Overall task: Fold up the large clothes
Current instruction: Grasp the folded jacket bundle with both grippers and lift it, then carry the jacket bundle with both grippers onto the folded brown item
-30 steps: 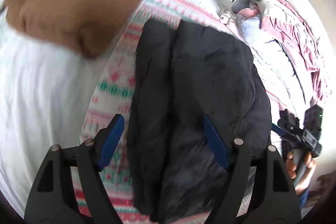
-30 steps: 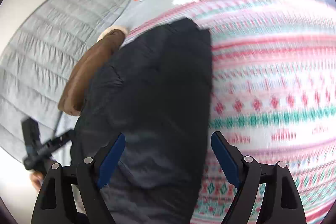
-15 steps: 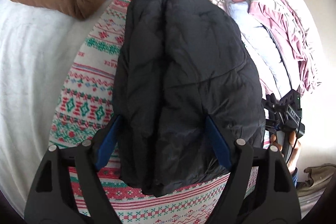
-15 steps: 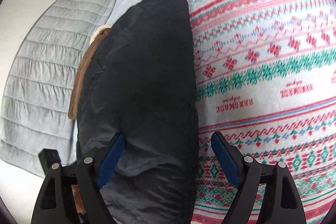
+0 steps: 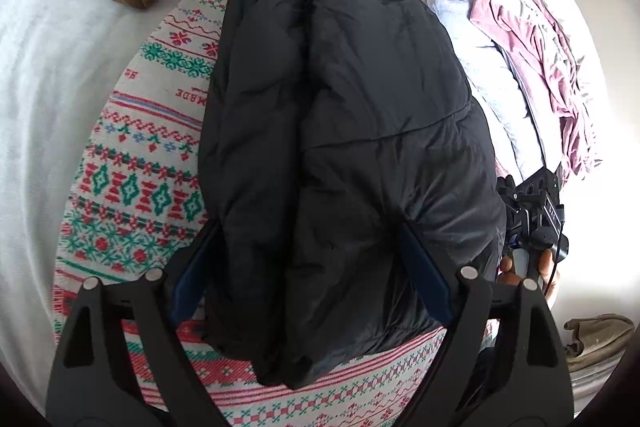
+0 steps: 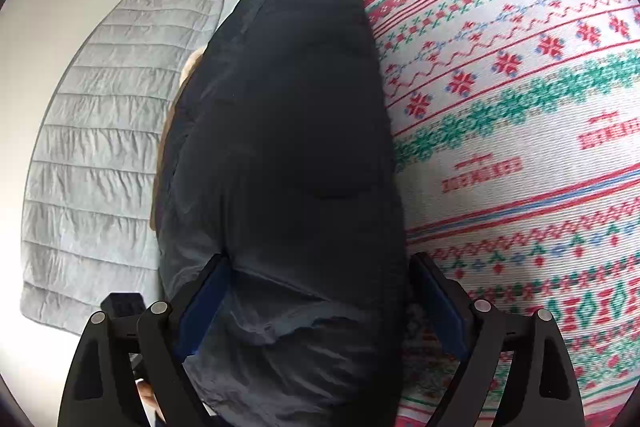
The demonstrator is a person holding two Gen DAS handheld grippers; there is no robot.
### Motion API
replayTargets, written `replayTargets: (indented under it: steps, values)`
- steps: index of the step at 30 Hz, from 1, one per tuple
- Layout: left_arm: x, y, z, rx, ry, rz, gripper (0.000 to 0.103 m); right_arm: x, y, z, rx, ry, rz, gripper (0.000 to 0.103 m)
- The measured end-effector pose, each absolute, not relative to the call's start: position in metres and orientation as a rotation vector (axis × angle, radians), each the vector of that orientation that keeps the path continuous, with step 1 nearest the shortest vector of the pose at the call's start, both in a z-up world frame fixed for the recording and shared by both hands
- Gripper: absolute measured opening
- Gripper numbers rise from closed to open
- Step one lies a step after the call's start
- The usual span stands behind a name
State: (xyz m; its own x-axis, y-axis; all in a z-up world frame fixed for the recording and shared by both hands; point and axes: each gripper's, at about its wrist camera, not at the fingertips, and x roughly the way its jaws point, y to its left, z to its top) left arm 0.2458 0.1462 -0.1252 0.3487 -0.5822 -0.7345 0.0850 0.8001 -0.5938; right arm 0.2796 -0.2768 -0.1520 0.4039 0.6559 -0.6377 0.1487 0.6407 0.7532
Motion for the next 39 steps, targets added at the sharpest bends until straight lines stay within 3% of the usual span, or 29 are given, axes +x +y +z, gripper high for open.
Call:
replayTargets:
  steps: [13, 16, 18, 23, 31, 39]
  values:
    - [0.247, 0.139, -0.125, -0.478, 1.113, -0.446, 0.086, 0.283, -0.262, -0.138, 0.691, 1.095, 0.323, 0.090]
    - [0.245, 0.132, -0.119, -0.426, 1.083, -0.438, 0.068, 0.285, -0.250, -0.131, 0.635, 1.085, 0.308, 0.081]
    - [0.244, 0.128, -0.114, -0.400, 1.060, -0.434, 0.050, 0.285, -0.243, -0.124, 0.592, 1.069, 0.298, 0.072]
    - [0.242, 0.125, -0.107, -0.369, 1.016, -0.417, 0.028, 0.283, -0.220, -0.105, 0.458, 1.013, 0.245, 0.054]
    - [0.237, 0.123, -0.089, -0.334, 0.954, -0.370, 0.018, 0.272, -0.179, -0.079, 0.232, 0.909, 0.172, 0.035]
    - [0.227, 0.116, -0.057, -0.277, 0.850, -0.357, 0.014, 0.259, -0.161, -0.064, 0.105, 0.825, 0.131, 0.027]
